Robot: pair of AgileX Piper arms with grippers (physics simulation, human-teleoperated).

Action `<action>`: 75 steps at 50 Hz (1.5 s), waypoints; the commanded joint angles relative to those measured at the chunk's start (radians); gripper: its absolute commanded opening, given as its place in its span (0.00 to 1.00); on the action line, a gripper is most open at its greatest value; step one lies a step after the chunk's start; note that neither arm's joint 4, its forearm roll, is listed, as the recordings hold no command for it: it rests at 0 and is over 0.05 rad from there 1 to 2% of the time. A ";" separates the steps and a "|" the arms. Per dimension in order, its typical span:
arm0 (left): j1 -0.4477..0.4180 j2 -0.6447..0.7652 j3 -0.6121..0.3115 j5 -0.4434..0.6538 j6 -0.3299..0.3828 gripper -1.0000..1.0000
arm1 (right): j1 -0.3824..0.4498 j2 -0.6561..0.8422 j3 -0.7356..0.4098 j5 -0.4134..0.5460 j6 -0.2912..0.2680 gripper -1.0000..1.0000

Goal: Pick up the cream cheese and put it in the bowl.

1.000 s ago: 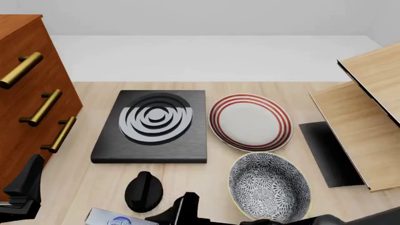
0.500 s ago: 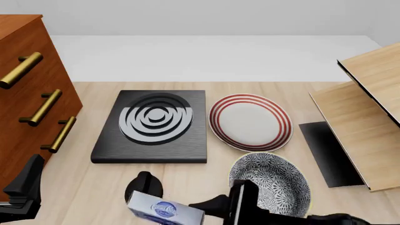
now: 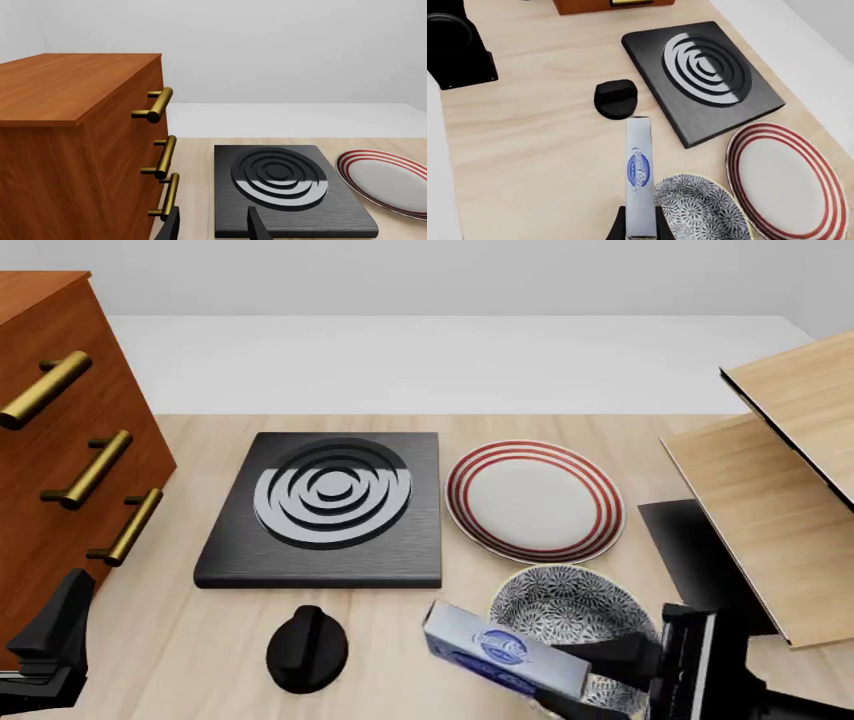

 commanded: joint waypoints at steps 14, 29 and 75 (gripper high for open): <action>0.000 0.000 0.000 0.000 0.000 1.00 | -0.240 -0.418 -0.078 0.556 -0.101 0.00; 0.000 0.000 0.000 0.000 0.000 1.00 | -0.294 -0.445 -0.145 0.670 -0.107 0.00; 0.000 0.000 0.000 0.000 0.000 1.00 | -0.340 -0.123 -0.238 0.622 -0.092 0.00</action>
